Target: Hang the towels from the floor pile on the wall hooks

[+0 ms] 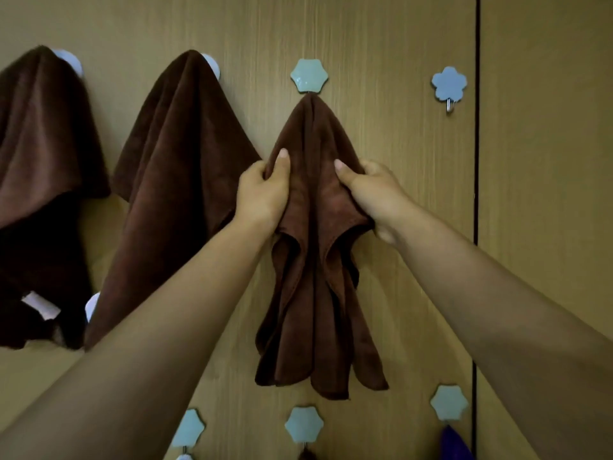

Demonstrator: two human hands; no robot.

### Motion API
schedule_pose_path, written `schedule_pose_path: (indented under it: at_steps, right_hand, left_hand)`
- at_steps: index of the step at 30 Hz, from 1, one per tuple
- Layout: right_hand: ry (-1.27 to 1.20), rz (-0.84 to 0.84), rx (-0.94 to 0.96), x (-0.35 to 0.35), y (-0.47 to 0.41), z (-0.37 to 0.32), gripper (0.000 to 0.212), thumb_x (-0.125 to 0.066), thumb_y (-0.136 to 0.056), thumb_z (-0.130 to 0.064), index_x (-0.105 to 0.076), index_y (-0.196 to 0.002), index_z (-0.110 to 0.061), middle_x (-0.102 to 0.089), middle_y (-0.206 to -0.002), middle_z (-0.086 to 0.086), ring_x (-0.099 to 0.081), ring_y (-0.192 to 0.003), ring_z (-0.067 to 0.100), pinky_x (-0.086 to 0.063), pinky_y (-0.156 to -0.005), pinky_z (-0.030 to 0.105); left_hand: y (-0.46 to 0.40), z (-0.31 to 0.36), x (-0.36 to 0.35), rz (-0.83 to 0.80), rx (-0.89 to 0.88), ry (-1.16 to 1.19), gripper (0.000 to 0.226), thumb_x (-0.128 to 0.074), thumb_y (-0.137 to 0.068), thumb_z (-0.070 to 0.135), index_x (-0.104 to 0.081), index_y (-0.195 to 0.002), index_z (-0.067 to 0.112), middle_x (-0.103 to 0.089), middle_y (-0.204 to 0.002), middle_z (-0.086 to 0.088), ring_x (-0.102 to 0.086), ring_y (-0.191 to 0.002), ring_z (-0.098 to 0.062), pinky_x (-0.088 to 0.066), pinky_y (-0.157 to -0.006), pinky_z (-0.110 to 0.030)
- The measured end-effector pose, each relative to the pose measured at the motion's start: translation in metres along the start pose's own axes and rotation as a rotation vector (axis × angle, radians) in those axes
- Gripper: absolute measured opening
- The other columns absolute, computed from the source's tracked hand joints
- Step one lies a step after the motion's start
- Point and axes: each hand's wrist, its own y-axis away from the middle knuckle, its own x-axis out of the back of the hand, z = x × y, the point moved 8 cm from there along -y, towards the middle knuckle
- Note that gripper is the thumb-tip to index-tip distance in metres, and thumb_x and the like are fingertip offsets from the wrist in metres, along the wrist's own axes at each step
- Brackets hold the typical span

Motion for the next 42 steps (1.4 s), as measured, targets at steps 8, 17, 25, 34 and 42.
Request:
schedule_pose_path:
  at_steps: [8,17,25,34,42]
  right_hand:
    - [0.093,0.052,0.068,-0.002,0.002,0.01,0.036,-0.042,-0.099,-0.036,-0.055,-0.125,-0.014,-0.063,-0.116,0.003,-0.06,-0.104,0.017,-0.048,-0.09,0.028]
    - [0.311,-0.082,0.011,-0.005,0.003,0.026,0.052,-0.031,-0.099,-0.047,-0.046,-0.134,-0.011,-0.056,-0.127,0.006,-0.053,-0.116,0.02,-0.041,-0.103,0.037]
    - [0.796,0.057,0.195,0.012,0.026,0.01,0.04,-0.03,-0.1,-0.039,-0.049,-0.117,-0.007,-0.061,-0.104,0.011,-0.057,-0.087,0.025,-0.048,-0.075,0.034]
    - [1.27,0.132,0.53,0.015,0.083,-0.021,0.042,-0.04,-0.095,-0.017,-0.041,-0.136,-0.006,-0.049,-0.128,0.011,-0.05,-0.113,0.025,-0.04,-0.093,0.034]
    - [1.338,0.0,0.585,-0.003,0.127,-0.042,0.038,-0.037,-0.095,-0.017,-0.047,-0.131,-0.007,-0.051,-0.127,0.009,-0.047,-0.118,0.025,-0.032,-0.1,0.034]
  left_hand:
    - [0.014,-0.023,0.003,-0.025,0.031,0.102,0.031,-0.053,-0.091,0.044,-0.061,-0.08,0.016,-0.068,-0.086,-0.004,-0.066,-0.082,-0.016,-0.055,-0.08,-0.03]
    - [0.017,-0.019,0.006,0.008,-0.124,-0.091,0.024,-0.046,-0.095,0.041,-0.053,-0.089,0.019,-0.058,-0.082,0.009,-0.056,-0.076,-0.002,-0.046,-0.067,-0.01]
    - [0.039,0.014,0.001,0.086,-0.425,-0.573,0.034,-0.041,-0.099,0.033,-0.052,-0.123,0.012,-0.062,-0.112,-0.004,-0.059,-0.1,-0.018,-0.049,-0.087,-0.034]
    - [0.078,0.019,0.003,0.042,-0.449,-0.922,0.048,-0.038,-0.1,0.017,-0.028,-0.145,0.006,-0.032,-0.15,-0.013,-0.029,-0.138,-0.024,-0.027,-0.111,-0.035]
    - [0.115,0.043,0.009,-0.041,-0.526,-0.976,0.039,-0.044,-0.097,0.013,-0.046,-0.134,0.0,-0.046,-0.14,-0.017,-0.042,-0.129,-0.029,-0.037,-0.104,-0.039]
